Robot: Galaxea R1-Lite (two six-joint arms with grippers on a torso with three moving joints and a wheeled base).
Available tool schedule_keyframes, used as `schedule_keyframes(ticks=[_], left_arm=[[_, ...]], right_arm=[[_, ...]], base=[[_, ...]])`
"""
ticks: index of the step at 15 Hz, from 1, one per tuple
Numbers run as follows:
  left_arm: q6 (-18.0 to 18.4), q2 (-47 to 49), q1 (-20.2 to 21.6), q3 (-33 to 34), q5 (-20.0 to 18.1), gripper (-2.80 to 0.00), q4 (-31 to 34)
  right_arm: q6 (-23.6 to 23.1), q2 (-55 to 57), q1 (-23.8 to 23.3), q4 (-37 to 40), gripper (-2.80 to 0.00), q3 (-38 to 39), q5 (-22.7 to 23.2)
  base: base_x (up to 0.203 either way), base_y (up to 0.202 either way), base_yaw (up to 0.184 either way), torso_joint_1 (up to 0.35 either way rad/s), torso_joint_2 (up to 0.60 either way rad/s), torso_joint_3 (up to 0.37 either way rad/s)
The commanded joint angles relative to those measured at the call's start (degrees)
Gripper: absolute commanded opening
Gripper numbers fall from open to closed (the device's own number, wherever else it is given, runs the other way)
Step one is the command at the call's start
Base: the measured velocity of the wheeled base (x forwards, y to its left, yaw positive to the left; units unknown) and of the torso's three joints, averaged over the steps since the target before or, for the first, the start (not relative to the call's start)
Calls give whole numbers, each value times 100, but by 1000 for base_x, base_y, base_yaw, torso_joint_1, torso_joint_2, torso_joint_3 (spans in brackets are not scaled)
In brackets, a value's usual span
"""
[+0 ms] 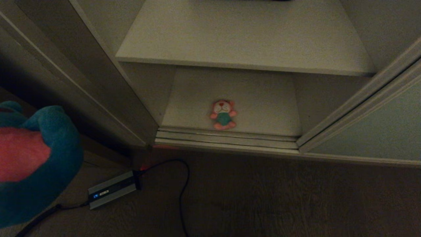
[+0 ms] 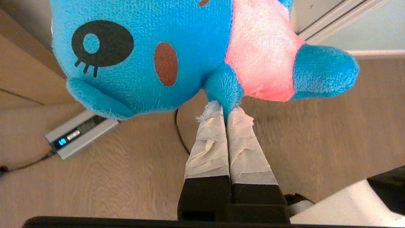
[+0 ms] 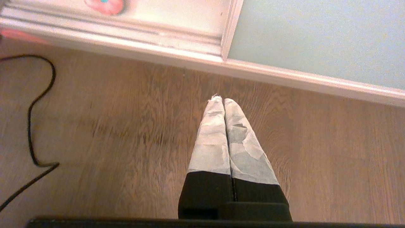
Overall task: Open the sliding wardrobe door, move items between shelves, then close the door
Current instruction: Place the blue doll on the higher shelf
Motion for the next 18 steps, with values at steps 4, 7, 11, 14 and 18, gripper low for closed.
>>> schedule_keyframes(ticks=[4, 7, 11, 14, 18], left_arm=[[-11, 301, 2, -39, -23, -280, -324], [-4, 490, 2, -33, -23, -280, -442], [-15, 1240, 2, -558, -21, -280, -465], [-18, 2313, -8, -1519, -2, -280, -498], [-34, 3738, -326, -2534, -10, -280, -901]], right_arm=[[-3, 2, -2, 10, -280, 18, 3], [-3, 2, -2, 2, -280, 18, 3], [-3, 2, -2, 2, -280, 18, 3], [-3, 2, -2, 2, -280, 18, 3], [-3, 2, -2, 2, -280, 18, 3]], base=[[0, 0, 0, 4, 4, 202], [0, 0, 0, 2, -5, 200], [0, 0, 0, -1, 1, 123], [0, 0, 0, 1, -1, 9], [0, 0, 0, 0, 0, 0]])
